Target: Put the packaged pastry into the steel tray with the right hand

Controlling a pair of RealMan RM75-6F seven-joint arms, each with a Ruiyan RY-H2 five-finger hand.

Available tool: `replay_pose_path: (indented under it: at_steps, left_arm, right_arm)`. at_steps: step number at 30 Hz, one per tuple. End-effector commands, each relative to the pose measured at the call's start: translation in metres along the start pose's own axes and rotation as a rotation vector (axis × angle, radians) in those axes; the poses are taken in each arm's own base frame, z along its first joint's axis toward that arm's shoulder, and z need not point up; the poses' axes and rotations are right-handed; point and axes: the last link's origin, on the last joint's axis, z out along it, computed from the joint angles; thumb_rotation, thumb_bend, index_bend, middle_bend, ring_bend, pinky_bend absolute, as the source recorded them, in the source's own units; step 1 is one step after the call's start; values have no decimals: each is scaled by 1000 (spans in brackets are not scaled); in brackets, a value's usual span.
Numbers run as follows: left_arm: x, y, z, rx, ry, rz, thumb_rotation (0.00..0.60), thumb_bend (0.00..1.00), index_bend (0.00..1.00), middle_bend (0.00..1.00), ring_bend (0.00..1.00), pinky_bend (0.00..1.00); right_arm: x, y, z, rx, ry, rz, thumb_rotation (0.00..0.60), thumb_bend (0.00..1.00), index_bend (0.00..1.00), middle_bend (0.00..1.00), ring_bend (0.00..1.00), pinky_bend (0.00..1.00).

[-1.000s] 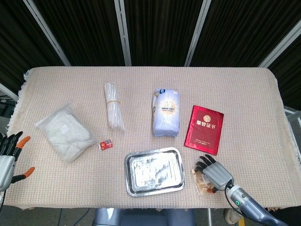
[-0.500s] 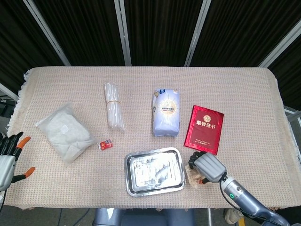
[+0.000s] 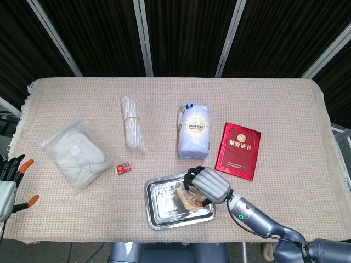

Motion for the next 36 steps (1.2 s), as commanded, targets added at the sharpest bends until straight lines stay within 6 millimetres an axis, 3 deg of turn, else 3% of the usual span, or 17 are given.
replay_pose_path:
  at_steps: [1,3,5,7,9,12,21,25,36]
  left_arm:
    - [-1,-1,0,4,-2,0,600,170,126,0,0,0]
    - [-1,-1,1,5,-4,-1,600,169,126,0,0,0]
    - [-2,-1,1,5,-6,-3,600,168,127,0,0,0]
    - [-3,0,2,2,-10,-5,600,169,126,0,0,0]
    - [-4,0,2,1,-10,-8,600,170,126,0,0,0]
    - [-4,-2,3,5,-9,-11,600,169,126,0,0,0]
    - [-5,-2,3,1,-6,-21,600,170,127,0,0,0]
    - [-5,-1,4,-5,-3,-20,600,169,126,0,0,0]
    - [3,3,1,-18,27,-17,600,170,125,0,0,0]
  right_arm:
    - [0,-15,13,49,4,-11,600,91,507,399,291,389]
    - [-1,-22,19,67,9,-20,600,91,478,377,271,386]
    - [-3,-25,25,69,9,-13,600,91,352,284,183,330]
    - [-6,-28,31,72,-14,-19,600,81,107,92,41,181]
    - [-10,-28,36,68,-57,-30,600,57,4,5,0,60]
    - [-9,-26,37,53,-91,-58,600,23,0,0,0,0]
    - [12,-10,23,-40,-57,-108,600,21,1,0,0,12]
    - [18,4,6,-108,-5,-124,600,23,121,77,2,89]
    - [13,62,-85,-443,160,-121,600,24,159,104,14,92]
